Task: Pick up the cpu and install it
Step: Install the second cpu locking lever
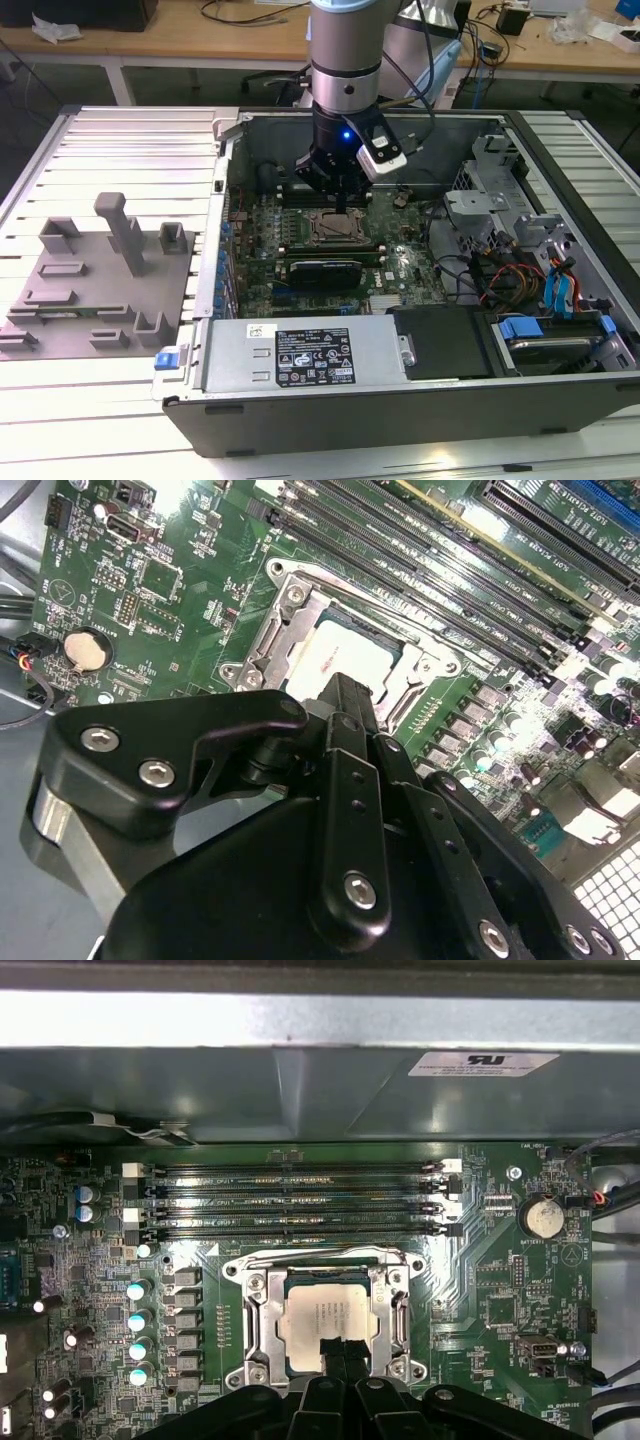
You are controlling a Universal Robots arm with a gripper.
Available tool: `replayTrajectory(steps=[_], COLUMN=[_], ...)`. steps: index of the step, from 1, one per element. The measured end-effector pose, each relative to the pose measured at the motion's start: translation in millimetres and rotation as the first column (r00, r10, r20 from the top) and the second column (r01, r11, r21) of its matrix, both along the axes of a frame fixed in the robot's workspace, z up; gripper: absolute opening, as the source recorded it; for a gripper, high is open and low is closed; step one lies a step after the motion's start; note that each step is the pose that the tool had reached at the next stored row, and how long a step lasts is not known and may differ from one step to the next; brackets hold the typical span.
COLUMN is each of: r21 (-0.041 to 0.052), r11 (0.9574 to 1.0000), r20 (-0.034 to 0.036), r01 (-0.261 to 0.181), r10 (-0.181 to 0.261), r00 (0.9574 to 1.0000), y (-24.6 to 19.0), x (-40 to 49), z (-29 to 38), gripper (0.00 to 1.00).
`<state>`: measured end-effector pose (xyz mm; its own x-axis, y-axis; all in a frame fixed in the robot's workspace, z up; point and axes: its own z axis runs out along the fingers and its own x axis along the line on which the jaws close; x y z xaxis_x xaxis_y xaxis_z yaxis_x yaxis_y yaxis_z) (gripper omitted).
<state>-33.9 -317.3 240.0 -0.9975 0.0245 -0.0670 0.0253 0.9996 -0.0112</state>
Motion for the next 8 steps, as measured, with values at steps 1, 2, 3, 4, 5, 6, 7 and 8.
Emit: replayTrajectory(steps=[1, 2, 3, 4, 5, 6, 7, 8], r21=[-0.0001, 0.0, 0.0001, 0.0001, 0.0001, 0.0004, 0.0004, 0.0004], r11=[1.0, 1.0, 1.0, 1.0, 1.0, 1.0, 1.0, 1.0], r20=[-0.0001, 0.0, 0.0001, 0.0001, 0.0, 0.0001, 0.0001, 0.0001], r01=[0.0, 0.0, 0.0, 0.0, 0.0, 0.0, 0.0, 0.0], r10=[0.0, 0.0, 0.0, 0.0, 0.0, 0.0, 0.0, 0.0], r00=[1.0, 1.0, 1.0, 1.0, 1.0, 1.0, 1.0, 1.0], y=[-0.5, -1.0, -1.7, -3.4, -5.5, -10.2, -12.0, -13.7], x=[0.0, 0.0, 0.0, 0.0, 0.0, 0.0, 0.0, 0.0], z=[0.0, 0.0, 0.0, -0.1, -0.1, -0.1, -0.1, -0.2], gripper=[0.11, 0.11, 0.11, 0.11, 0.11, 0.11, 0.11, 0.11])
